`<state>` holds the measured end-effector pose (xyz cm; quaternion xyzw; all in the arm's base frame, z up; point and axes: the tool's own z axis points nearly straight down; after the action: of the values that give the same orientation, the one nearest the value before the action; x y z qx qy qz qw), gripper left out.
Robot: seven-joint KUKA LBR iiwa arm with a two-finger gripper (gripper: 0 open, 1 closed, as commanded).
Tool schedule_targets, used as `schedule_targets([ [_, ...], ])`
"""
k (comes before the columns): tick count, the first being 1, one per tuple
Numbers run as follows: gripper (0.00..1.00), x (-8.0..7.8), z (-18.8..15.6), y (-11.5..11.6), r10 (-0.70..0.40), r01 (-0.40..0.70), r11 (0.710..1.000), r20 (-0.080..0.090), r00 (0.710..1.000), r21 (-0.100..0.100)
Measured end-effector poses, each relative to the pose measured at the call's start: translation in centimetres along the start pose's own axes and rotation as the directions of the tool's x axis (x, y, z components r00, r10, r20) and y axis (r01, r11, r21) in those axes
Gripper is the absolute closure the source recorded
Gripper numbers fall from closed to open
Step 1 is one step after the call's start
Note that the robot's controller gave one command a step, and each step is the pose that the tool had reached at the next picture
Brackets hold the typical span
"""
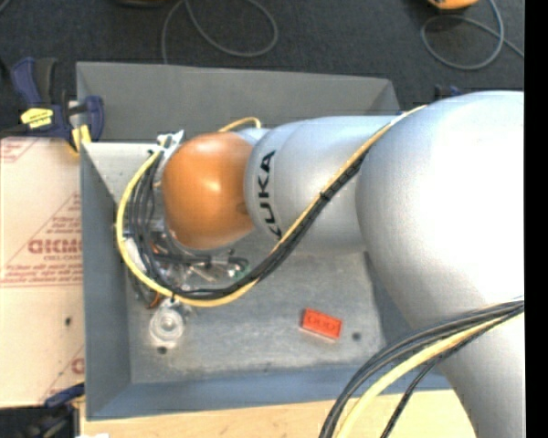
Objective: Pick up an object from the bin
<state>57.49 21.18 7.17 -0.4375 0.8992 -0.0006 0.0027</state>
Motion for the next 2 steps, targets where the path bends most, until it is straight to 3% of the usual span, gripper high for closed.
schedule_targets([
  [2, 1.0, -0.04, -0.38, -0.01, 0.003, -0.003, 1.0, 0.003, 1.0, 0.0],
])
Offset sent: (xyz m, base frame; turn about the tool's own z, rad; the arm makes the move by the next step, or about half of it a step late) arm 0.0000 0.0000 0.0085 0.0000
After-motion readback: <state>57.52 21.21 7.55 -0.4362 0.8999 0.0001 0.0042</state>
